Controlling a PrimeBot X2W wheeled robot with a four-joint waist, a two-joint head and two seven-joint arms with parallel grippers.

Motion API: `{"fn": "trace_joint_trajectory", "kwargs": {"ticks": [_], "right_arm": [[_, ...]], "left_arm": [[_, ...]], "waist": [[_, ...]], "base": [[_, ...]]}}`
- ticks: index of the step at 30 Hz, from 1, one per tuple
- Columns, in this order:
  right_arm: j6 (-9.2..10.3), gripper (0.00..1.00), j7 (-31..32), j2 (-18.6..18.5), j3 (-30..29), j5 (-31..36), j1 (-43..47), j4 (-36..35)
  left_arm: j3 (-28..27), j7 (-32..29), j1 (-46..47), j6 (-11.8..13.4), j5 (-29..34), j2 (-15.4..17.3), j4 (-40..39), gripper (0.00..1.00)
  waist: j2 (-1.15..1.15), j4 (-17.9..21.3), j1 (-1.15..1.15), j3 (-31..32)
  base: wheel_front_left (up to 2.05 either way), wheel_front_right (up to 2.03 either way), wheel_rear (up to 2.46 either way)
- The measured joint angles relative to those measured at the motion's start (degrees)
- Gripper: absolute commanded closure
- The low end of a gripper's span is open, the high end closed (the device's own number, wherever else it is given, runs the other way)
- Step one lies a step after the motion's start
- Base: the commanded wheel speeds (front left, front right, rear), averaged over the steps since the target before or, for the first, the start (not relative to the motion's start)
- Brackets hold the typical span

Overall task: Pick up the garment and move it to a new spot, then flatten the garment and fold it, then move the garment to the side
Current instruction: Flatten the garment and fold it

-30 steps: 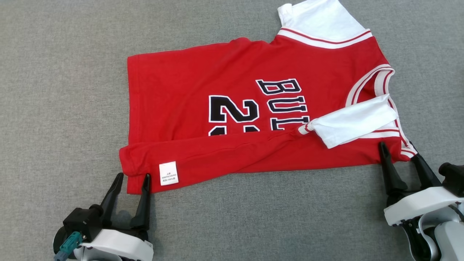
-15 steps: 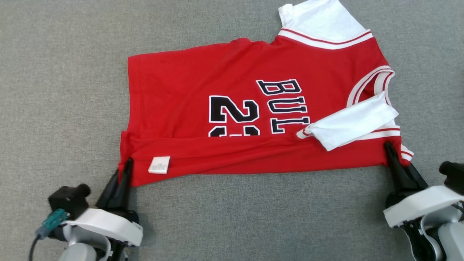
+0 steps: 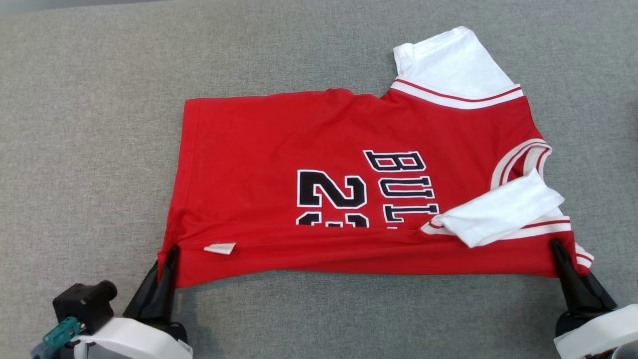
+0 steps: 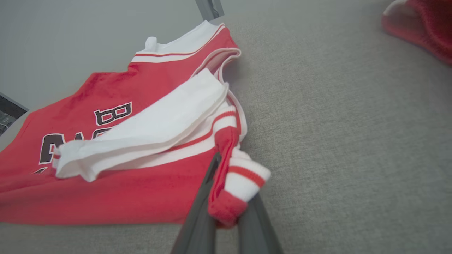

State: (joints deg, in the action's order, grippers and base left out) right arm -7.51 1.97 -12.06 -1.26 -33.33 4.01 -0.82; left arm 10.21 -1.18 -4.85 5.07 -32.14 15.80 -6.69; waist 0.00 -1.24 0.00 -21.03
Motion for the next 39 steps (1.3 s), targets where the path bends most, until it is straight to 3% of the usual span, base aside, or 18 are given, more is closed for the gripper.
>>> {"fn": "trace_joint_trajectory", "kwargs": {"ticks": [1, 2, 3, 4, 5, 19, 28, 33, 39], "right_arm": [[0.01, 0.76, 0.43, 0.33, -0.13, 0.0, -0.1, -0.02], [0.0, 0.41, 0.42, 0.57, -0.42, 0.33, -0.28, 0.08], [0.01, 0.0, 0.36, 0.58, -0.78, 0.9, -0.67, 0.22], [0.02, 0.0, 0.35, 0.62, -0.97, 1.36, -1.19, 0.18], [0.02, 0.0, 0.02, 0.76, -1.1, 1.66, -1.73, 0.0], [0.02, 0.0, -7.94, 2.76, -2.94, 12.49, -8.71, -6.77], [0.02, 0.0, -7.22, 3.87, -3.15, 14.56, -9.15, -8.84], [0.02, 0.0, -7.02, 4.39, -2.38, 14.66, -9.95, -9.37], [0.02, 0.0, -7.28, 4.99, -0.26, 14.18, -12.93, -8.5]], "left_arm": [[0.37, -0.31, 0.1, 0.14, 0.6, 0.11, -0.37, 1.0], [0.76, -0.67, 0.24, 0.3, 1.0, 0.23, -0.52, 1.0], [1.04, -0.65, 0.62, 0.3, 0.98, -0.04, -0.57, 0.78], [1.13, -0.27, 1.12, 0.57, 1.08, -0.44, -0.53, 0.25], [1.34, -0.07, 1.82, 0.55, 1.52, -0.45, -0.25, 0.0], [-1.71, 8.95, 7.21, 2.12, 4.92, -0.32, 1.32, 0.0], [-2.08, 10.79, 10.07, 3.07, 5.98, 0.01, 2.29, 0.0], [-1.04, 8.56, 16.34, 0.75, 6.12, 1.48, 5.27, 0.0], [-0.09, 0.47, 29.66, -5.47, 1.19, 3.66, 16.12, 0.0]], "waist": [[0.0, -0.03, 0.0, -0.05], [0.0, -0.04, 0.0, -0.1], [0.0, -0.04, 0.0, -0.12], [0.0, 0.0, 0.0, -0.12], [0.0, 0.06, 0.0, -0.12], [0.0, 1.74, 0.0, 1.36], [0.0, 1.29, 0.0, 1.88], [0.0, 1.64, 0.0, 0.32], [0.0, 3.35, 0.0, -2.63]], "base": [[0.0, 0.0, 0.0], [0.0, 0.0, 0.0], [0.0, 0.0, 0.0], [0.0, 0.0, 0.0], [0.0, 0.0, 0.0], [0.0, 0.0, 0.0], [0.0, 0.0, 0.0], [0.0, 0.0, 0.0], [0.0, 0.0, 0.0]]}}
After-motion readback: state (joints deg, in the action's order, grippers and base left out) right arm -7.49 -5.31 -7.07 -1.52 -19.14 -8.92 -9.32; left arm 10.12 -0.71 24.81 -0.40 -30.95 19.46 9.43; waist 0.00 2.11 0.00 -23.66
